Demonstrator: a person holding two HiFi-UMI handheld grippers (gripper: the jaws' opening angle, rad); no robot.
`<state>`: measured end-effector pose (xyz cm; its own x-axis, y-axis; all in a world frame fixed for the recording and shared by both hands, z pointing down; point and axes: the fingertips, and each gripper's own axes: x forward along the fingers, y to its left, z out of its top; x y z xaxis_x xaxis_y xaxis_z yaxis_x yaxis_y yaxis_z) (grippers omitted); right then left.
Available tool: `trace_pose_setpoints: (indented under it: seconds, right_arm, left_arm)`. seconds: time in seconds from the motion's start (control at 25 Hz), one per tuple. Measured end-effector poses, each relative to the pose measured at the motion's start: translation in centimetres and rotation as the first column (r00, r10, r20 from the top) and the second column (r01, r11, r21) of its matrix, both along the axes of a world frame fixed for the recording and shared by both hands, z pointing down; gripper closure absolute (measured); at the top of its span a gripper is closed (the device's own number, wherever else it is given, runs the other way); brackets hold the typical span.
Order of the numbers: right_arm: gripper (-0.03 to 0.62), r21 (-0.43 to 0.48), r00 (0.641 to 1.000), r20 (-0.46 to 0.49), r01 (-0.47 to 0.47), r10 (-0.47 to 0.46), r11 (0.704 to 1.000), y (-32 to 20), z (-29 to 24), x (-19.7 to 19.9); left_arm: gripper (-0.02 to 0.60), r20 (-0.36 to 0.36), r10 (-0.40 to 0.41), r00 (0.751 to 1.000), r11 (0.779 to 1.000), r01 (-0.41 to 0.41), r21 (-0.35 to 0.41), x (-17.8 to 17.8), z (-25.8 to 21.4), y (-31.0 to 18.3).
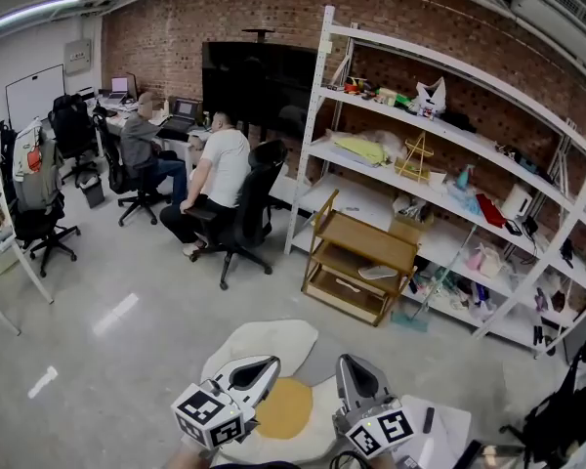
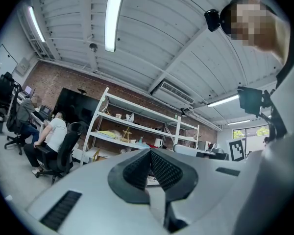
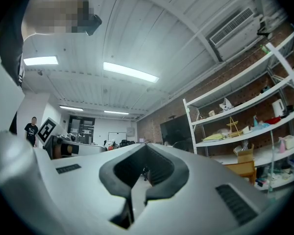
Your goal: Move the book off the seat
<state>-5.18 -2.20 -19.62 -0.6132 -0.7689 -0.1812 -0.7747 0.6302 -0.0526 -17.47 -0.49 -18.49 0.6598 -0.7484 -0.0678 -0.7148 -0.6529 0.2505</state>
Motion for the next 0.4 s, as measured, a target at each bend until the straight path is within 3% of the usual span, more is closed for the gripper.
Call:
trace_pose_setpoints:
  seconds: [0.4]
  right_arm:
    - [0.579,-0.013,1.0,0.001,-0.001,0.001,1.0,-0.54,0.16,0.36]
  left_arm:
    - [0.577,-0.001,-0.005,1.0,1.0,0.005,-0.005,0.3,-0.04,-0.54]
